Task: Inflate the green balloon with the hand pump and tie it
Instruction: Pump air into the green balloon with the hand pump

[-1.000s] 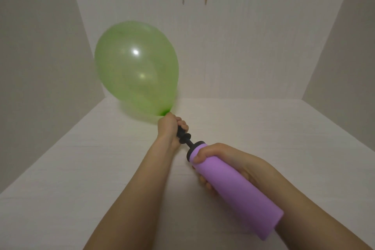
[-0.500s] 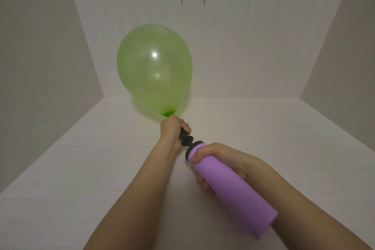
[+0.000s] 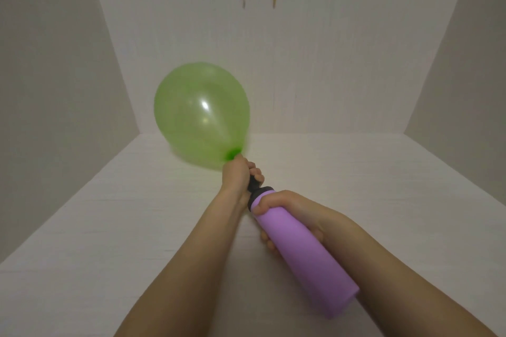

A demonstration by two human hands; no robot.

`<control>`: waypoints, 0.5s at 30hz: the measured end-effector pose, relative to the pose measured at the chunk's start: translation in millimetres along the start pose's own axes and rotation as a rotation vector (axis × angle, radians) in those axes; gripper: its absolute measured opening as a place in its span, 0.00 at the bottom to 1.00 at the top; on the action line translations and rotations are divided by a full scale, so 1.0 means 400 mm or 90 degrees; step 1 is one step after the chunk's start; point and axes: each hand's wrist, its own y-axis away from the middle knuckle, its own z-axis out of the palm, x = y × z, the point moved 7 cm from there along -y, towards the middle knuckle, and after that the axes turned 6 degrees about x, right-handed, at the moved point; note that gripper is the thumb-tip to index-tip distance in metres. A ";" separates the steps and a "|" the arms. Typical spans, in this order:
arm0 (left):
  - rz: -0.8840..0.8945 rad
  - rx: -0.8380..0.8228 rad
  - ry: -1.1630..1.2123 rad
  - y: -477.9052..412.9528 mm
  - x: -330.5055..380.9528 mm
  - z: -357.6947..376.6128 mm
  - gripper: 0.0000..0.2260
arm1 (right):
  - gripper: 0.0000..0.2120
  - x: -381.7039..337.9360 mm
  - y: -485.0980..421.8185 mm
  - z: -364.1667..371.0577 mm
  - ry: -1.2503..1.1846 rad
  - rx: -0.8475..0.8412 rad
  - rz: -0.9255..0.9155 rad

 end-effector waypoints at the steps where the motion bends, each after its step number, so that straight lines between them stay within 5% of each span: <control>1: -0.002 -0.002 -0.004 0.000 -0.003 0.005 0.15 | 0.11 -0.005 -0.003 0.001 -0.007 0.007 -0.009; 15: -0.001 0.011 0.003 -0.010 0.006 -0.008 0.14 | 0.13 -0.001 0.002 0.004 0.003 -0.005 0.007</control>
